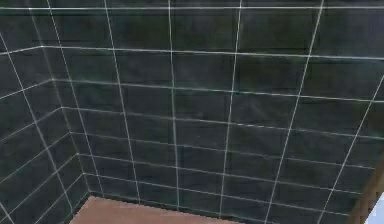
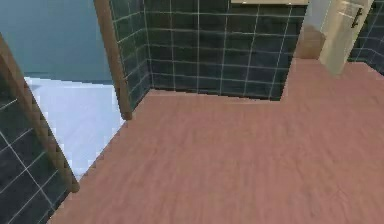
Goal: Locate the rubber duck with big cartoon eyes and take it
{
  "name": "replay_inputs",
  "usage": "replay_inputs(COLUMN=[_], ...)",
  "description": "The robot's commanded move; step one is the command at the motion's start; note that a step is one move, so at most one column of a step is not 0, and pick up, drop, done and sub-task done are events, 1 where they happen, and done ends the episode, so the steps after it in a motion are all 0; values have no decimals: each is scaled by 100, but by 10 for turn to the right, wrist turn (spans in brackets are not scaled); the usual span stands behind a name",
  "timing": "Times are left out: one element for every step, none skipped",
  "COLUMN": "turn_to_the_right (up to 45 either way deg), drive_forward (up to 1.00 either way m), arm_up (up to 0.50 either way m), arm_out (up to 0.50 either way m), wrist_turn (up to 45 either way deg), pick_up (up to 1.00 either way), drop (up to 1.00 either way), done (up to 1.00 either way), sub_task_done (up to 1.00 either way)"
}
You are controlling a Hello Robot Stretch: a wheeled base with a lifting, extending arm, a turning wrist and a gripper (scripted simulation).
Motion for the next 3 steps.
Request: replay_inputs(turn_to_the_right=[0,-450,-300], drive_forward=[75,0,0], arm_up=[0,0,0], arm_out=[0,0,0], wrist_turn=[0,0,0], pick_up=[0,0,0], drop=[0,0,0], done=[0,0,0], sub_task_done=[0,0,0])
